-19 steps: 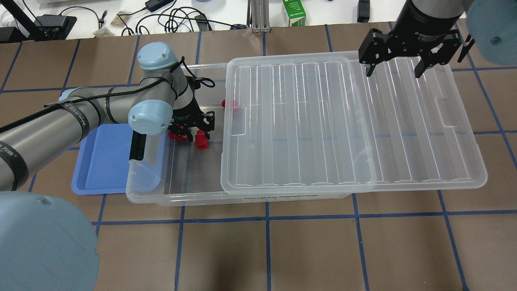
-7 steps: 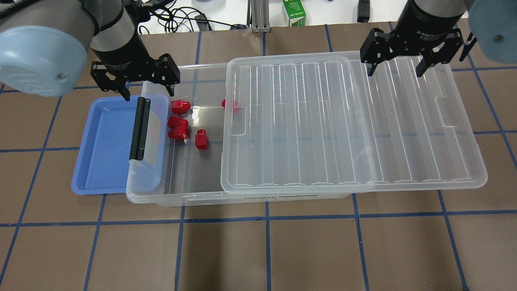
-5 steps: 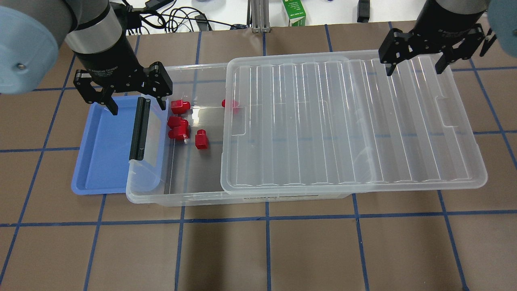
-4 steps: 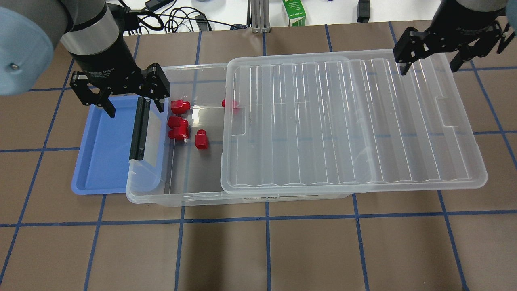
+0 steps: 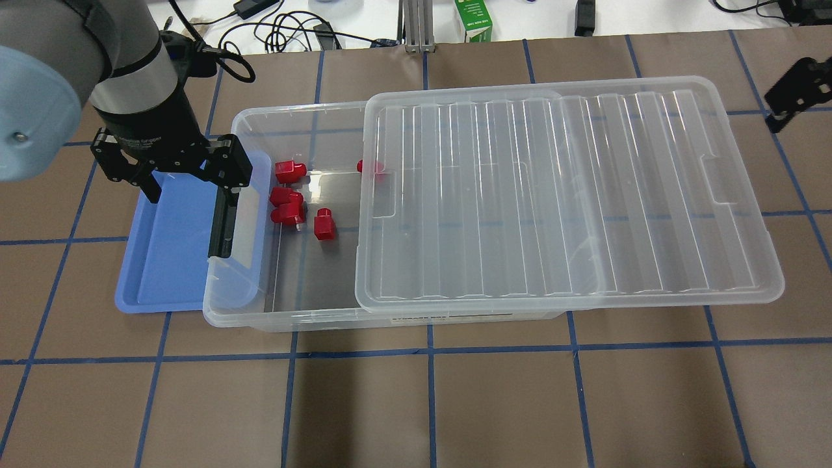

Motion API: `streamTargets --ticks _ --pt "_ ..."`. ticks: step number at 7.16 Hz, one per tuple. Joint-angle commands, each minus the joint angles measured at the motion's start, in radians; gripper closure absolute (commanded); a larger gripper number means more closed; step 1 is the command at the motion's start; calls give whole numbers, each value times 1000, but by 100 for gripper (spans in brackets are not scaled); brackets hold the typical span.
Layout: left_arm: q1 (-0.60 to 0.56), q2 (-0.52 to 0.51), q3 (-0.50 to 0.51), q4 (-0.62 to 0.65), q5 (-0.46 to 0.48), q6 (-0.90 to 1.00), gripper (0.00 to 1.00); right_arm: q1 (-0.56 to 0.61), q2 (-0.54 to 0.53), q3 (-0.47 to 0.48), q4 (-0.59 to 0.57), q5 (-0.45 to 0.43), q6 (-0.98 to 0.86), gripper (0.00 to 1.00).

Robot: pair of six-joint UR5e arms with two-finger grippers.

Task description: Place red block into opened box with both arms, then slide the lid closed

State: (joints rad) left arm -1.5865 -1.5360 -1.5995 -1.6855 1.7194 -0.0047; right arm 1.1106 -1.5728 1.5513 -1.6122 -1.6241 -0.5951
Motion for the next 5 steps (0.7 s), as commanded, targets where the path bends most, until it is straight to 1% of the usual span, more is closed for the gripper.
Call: streamTargets --ticks 1,2,3,4,5 --pt "46 16 0 1 -30 23 0 -150 3 25 -12 30 -80 0" --pt "72 23 -2 -5 -72 23 0 -153 4 55 -17 32 -80 0" --pt "74 36 -10 -13 -66 25 0 -158 7 91 -50 32 -81 0" --pt "69 46 -23 4 -67 19 0 -158 43 128 -108 29 -81 0" --pt "66 39 -25 3 -64 23 0 -158 101 153 -174 32 -78 0"
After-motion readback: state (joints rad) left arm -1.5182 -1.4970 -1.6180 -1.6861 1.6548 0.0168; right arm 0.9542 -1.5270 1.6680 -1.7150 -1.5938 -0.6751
